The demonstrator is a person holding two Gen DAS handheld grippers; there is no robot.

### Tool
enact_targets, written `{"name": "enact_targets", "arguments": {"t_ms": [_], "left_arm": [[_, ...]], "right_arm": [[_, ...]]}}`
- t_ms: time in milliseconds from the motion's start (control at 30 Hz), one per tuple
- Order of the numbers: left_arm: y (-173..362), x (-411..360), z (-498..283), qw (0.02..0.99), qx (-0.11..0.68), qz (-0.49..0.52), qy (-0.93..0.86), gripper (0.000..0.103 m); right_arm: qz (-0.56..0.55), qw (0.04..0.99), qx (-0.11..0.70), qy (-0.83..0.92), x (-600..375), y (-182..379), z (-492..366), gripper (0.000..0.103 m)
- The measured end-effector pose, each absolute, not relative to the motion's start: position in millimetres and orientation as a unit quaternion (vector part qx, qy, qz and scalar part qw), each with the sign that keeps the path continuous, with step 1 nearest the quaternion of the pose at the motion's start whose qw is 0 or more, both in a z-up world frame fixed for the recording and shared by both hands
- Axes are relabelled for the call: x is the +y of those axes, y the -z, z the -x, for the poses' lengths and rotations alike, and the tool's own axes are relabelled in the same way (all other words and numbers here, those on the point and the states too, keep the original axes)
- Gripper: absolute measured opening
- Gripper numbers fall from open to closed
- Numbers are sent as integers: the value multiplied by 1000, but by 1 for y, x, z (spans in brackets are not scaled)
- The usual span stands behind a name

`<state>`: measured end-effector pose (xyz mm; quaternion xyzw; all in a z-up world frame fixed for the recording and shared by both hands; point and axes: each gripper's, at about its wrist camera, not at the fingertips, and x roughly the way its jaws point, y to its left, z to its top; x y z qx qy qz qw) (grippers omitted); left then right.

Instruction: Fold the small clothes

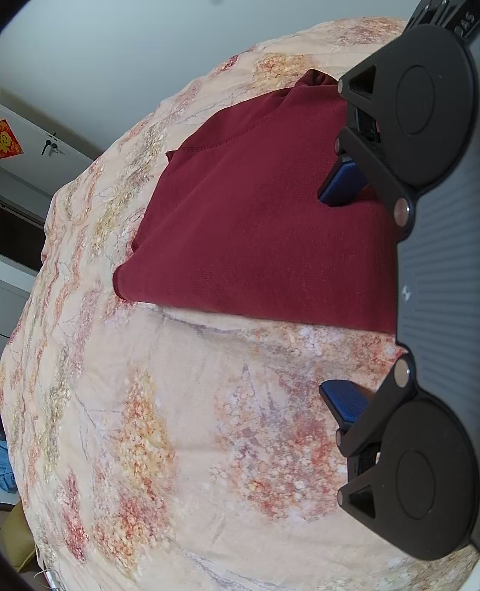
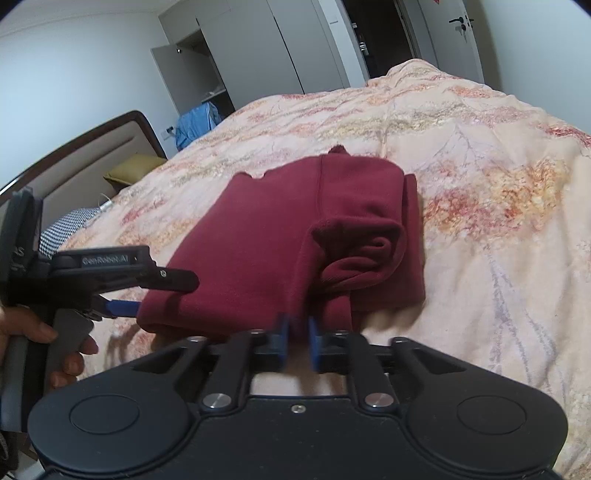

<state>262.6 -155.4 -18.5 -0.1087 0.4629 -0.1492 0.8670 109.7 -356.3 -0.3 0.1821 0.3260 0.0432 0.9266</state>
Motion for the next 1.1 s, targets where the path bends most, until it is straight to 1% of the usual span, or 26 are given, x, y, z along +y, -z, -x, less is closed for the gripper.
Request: {"name": "enact_targets", "arguments": {"t_ms": [33,67,100,133,167,200,333,400,433,533,667,733,833,867,933,967,1067,1100], "left_arm": [[17,-155,-263,868,461,110,150,103],[16,-154,-263,869,459,112,150,103],[14,-154,-264,870,455,114,151,103],[12,-153,-265,871,452,115,152,103],[10,-153,-266,873,449,116,151,103],[8,-152,-267,874,447,117,151,103],[4,-151,-272,877,441,120,148,103],[4,-152,-274,878,440,119,147,103],[4,-152,-275,878,440,118,147,103],[4,-151,-278,878,439,119,147,103],[2,-150,-285,880,436,120,146,103],[1,-150,-289,880,434,122,148,103],[2,-151,-295,880,434,122,148,103],[2,-151,-297,880,435,120,149,103],[3,-153,-302,879,437,114,152,103],[4,-154,-304,879,438,111,152,103],[4,-155,-310,879,439,102,154,103],[3,-155,-312,880,438,100,153,103]], "right_arm": [[-186,927,322,-42,-359,-2,-108,31],[-190,928,317,-42,-362,-5,-106,38],[-194,929,313,-39,-366,-7,-104,47],[-198,930,309,-35,-369,-9,-103,54],[-201,931,305,-29,-374,-11,-102,65],[-205,932,300,-23,-379,-12,-103,69],[-222,932,288,7,-397,-14,-117,74],[-247,926,284,26,-409,-12,-132,80],[-259,922,285,30,-415,-11,-140,82],[-274,913,300,39,-427,-3,-170,82],[-292,900,320,39,-436,9,-203,79],[-299,897,323,36,-437,12,-213,75],[-295,896,330,38,-431,18,-220,58],[-292,896,331,36,-428,19,-220,50],[-280,901,329,37,-423,21,-218,41],[-271,905,327,38,-420,21,-217,35],[-252,912,321,39,-417,21,-214,26],[-250,913,320,40,-418,21,-214,24]]}}
